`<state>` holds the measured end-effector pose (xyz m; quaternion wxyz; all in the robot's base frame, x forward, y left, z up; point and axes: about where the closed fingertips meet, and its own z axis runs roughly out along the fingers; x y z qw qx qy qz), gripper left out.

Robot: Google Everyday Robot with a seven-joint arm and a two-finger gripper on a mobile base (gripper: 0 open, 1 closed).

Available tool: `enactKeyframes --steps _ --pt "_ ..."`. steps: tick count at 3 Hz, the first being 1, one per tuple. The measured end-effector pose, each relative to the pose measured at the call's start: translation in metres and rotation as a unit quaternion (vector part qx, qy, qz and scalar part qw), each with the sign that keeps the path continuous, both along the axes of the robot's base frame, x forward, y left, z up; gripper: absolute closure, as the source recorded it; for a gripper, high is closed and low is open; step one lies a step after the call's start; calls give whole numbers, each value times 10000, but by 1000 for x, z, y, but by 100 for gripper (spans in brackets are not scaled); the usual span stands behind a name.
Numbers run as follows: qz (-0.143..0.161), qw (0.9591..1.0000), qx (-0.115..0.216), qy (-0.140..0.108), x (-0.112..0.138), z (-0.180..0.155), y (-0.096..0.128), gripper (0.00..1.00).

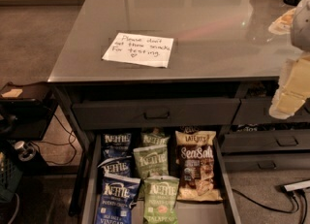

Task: Pick brown chip bag from middle drawer and place on counter

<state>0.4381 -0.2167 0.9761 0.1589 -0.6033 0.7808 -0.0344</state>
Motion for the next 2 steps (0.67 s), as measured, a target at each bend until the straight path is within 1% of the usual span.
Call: enactKeyframes --steps 1,2 --pt "0 10000 2 0 0 0 0 0" --pt "8 9997 225 -20 -1 -14 5 0"
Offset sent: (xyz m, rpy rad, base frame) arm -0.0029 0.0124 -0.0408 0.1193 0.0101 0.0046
